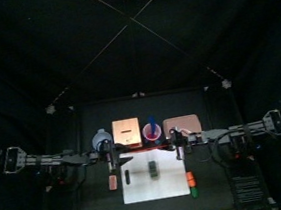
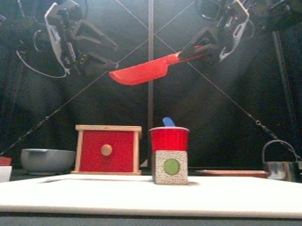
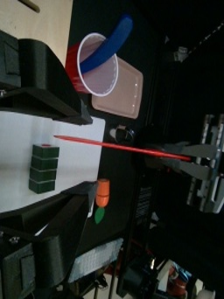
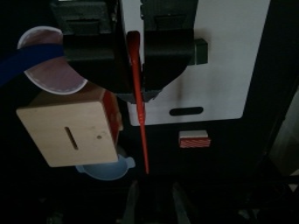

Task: Cut the sushi into 4 pieces with the knife
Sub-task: Grasp knife edge with left hand

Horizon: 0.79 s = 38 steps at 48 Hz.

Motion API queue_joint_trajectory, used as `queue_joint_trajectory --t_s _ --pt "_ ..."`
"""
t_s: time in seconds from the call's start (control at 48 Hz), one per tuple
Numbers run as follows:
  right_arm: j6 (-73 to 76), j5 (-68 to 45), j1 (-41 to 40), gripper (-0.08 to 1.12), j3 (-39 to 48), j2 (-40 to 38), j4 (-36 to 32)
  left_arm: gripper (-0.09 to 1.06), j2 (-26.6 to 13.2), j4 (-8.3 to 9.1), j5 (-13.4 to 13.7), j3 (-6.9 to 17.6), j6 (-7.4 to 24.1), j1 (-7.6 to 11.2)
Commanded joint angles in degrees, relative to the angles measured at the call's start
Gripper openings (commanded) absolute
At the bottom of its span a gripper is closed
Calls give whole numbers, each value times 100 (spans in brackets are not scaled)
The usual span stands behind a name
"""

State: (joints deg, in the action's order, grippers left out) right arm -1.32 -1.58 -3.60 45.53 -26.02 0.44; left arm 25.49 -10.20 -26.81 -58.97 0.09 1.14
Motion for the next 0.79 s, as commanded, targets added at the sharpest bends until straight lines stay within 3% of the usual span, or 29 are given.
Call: queue_joint_trajectory --t_s 0.021,0.354,0.458,0.625,0.792 --pt "18 -202 9 11 -9 -193 -62 88 -123 -53 -26 185 9 9" --pt "26 -334 9 11 53 -255 -62 88 -422 -44 -44 308 44 -35" --pt "26 -352 9 11 70 -255 -62 88 -483 44 -88 316 62 -105" --pt "35 -369 26 11 70 -255 -44 84 -501 97 -360 264 62 -185" --pt "35 -369 26 11 79 -255 -35 71 -554 229 -677 185 62 -211"
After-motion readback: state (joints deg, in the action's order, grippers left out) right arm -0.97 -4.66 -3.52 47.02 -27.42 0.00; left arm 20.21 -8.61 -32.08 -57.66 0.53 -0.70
